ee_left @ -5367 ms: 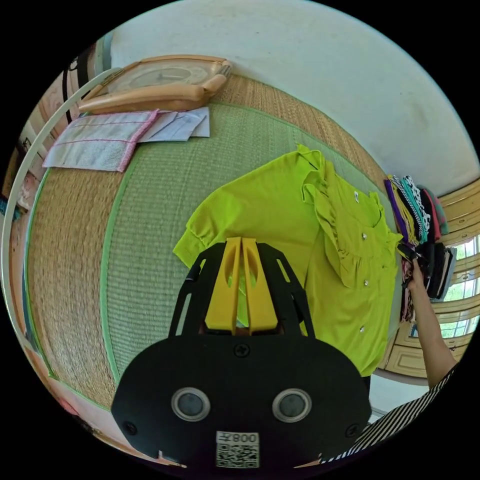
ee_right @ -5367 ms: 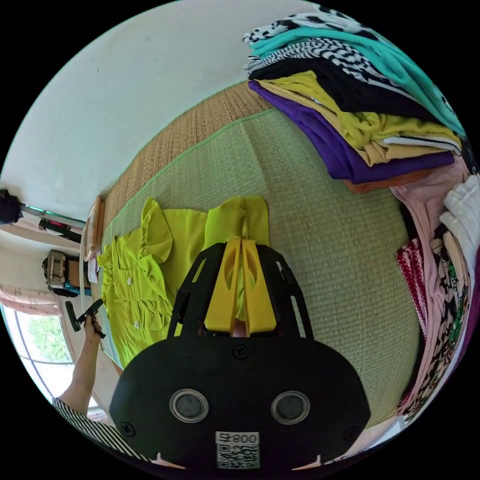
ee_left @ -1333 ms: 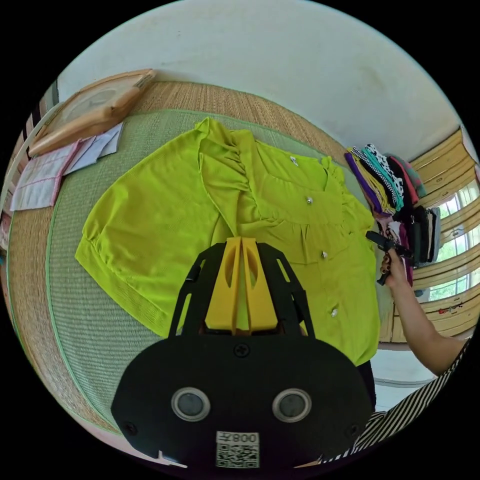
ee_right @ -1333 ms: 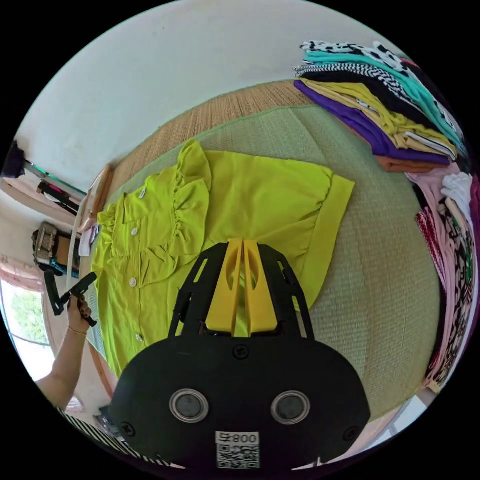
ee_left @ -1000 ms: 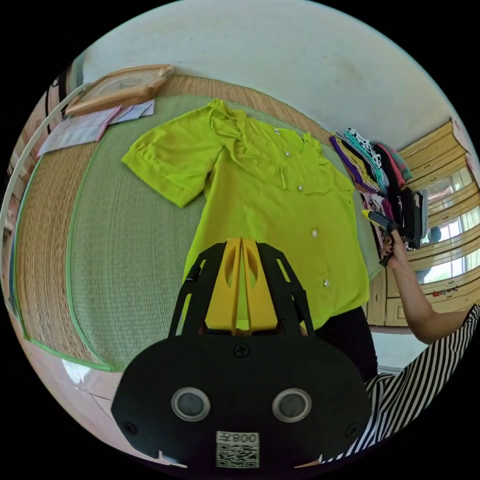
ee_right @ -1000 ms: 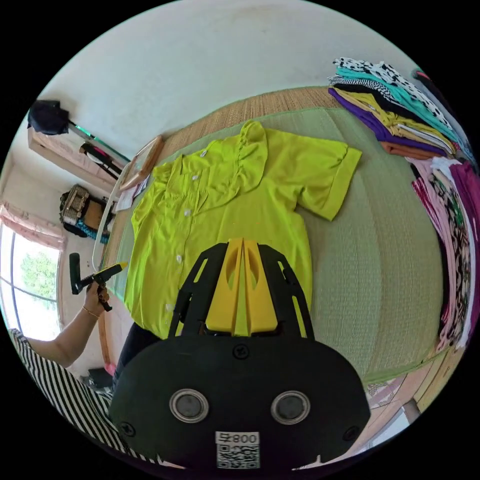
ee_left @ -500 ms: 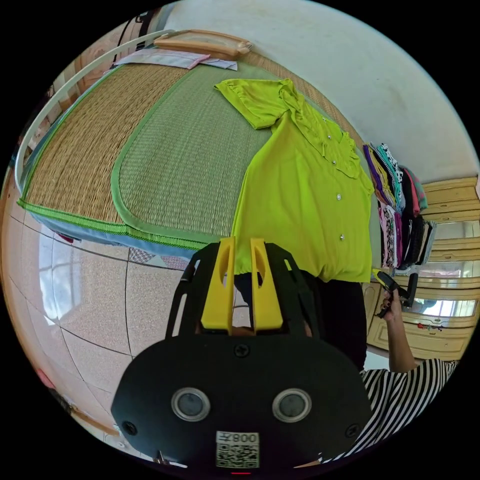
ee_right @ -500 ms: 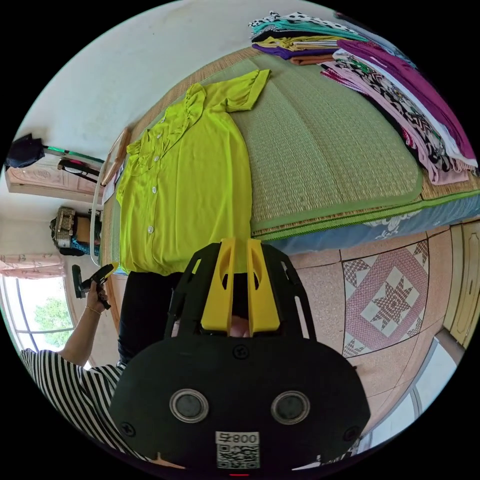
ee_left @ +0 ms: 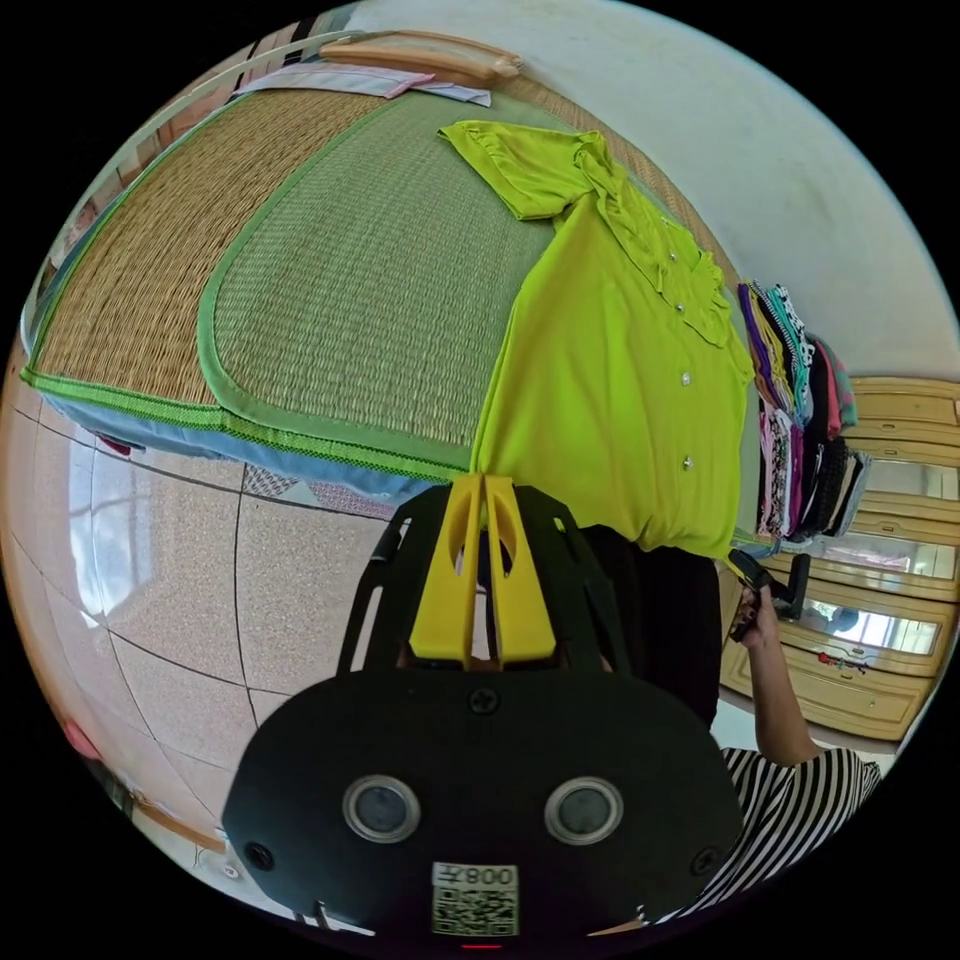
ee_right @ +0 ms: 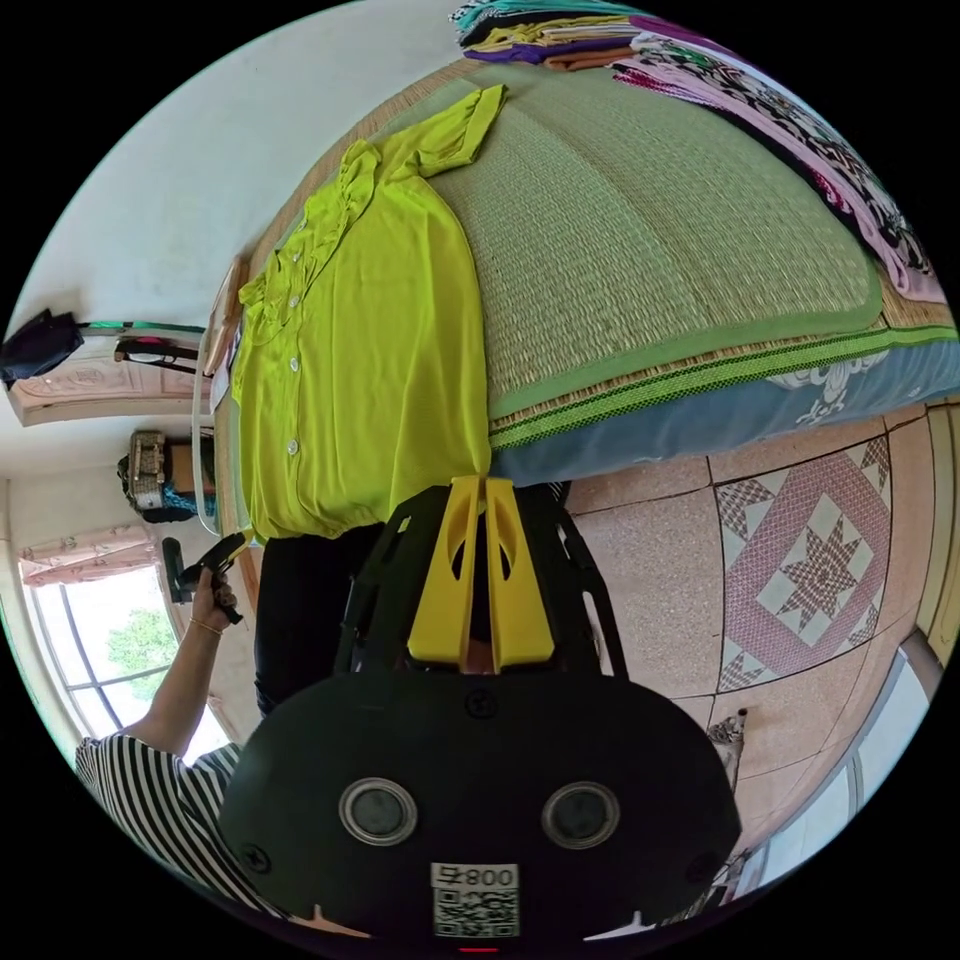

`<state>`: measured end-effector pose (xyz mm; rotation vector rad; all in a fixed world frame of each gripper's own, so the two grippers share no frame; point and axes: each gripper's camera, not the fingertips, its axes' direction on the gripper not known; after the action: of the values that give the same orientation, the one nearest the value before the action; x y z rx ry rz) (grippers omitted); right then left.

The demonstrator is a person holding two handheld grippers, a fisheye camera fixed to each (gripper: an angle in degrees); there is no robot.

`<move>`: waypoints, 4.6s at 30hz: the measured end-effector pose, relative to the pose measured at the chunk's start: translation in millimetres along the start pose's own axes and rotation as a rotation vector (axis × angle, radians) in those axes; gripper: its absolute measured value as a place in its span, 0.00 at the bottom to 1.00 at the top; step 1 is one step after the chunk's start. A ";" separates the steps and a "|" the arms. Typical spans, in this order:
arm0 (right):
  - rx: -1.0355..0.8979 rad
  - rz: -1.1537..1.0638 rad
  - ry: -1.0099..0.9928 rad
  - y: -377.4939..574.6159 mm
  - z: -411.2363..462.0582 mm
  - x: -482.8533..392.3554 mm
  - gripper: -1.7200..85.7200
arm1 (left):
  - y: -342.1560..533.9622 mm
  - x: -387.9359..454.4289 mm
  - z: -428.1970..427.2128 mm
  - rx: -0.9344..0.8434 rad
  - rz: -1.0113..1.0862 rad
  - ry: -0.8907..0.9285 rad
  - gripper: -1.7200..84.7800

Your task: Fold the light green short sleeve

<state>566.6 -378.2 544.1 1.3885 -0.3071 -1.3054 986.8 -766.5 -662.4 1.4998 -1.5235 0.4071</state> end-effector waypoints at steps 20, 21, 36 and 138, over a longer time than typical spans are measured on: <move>0.035 0.005 -0.041 32.5 -42.1 81.8 0.02 | 55.3 12.2 -16.2 -0.002 -0.027 0.038 0.02; 0.032 0.022 -0.049 32.7 -38.6 86.4 0.02 | 55.6 12.6 -15.6 -0.001 -0.036 0.046 0.02; 0.188 0.166 -0.175 43.4 -53.4 133.5 0.02 | 31.4 69.4 -61.1 0.122 -0.039 0.133 0.02; 0.584 -0.352 -0.344 -256.5 44.4 -72.8 0.02 | -506.6 893.0 -130.0 0.128 0.777 0.472 0.03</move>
<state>382.7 -262.9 383.0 1.7503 -0.7484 -1.8475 1653.9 -1306.0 -83.8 0.7535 -1.6480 1.2316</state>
